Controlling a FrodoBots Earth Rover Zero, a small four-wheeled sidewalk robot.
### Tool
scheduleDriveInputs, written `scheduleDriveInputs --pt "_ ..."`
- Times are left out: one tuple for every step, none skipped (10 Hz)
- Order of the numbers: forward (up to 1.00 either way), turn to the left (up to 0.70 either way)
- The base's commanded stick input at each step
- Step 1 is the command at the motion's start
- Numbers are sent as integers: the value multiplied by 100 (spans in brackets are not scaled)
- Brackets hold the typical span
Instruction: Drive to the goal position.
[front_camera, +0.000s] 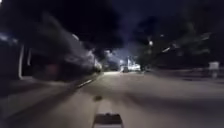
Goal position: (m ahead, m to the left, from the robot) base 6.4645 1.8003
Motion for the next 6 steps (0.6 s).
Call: scheduleDriveInputs --pt "70 -35" --pt "70 -30" --pt "70 -24" --pt "70 -18" --pt "70 -12" --pt "70 -5"
